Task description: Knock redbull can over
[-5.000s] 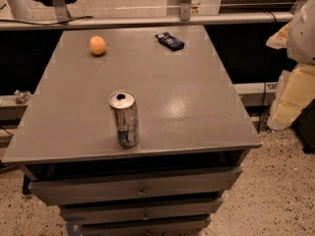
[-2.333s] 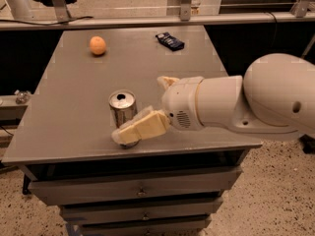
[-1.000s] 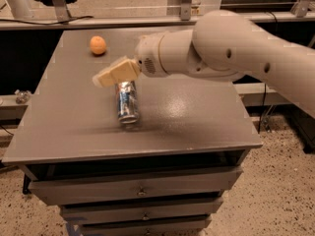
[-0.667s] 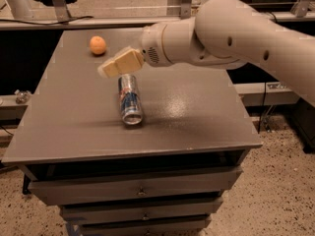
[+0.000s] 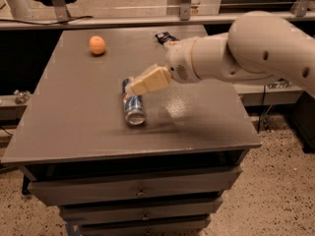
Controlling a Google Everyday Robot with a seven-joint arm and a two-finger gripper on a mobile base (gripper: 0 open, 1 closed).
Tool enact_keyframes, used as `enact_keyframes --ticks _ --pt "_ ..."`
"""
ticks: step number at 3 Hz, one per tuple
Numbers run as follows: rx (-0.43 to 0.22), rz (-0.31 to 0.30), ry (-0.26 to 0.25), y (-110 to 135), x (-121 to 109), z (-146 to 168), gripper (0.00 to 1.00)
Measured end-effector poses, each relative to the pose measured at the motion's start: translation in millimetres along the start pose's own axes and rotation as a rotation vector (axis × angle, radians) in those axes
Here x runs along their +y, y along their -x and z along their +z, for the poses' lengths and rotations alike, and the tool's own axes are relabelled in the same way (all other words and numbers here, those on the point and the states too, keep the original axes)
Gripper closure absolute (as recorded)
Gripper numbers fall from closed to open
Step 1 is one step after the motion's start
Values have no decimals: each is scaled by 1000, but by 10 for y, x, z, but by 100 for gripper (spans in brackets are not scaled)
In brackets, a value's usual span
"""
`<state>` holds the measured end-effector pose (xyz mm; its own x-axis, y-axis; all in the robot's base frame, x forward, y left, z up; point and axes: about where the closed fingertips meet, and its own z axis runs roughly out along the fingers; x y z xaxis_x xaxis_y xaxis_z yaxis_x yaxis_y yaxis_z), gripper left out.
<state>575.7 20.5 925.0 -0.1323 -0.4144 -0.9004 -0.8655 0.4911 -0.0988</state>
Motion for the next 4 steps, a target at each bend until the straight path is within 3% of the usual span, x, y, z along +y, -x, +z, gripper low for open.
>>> enact_keyframes --ticks 2,3,4 --pt "69 -20 -24 -769 -63 -1027 0" --pt "112 -23 -45 -1017 -184 -1478 0" --pt "117 -22 -41 -1037 -178 -1521 0"
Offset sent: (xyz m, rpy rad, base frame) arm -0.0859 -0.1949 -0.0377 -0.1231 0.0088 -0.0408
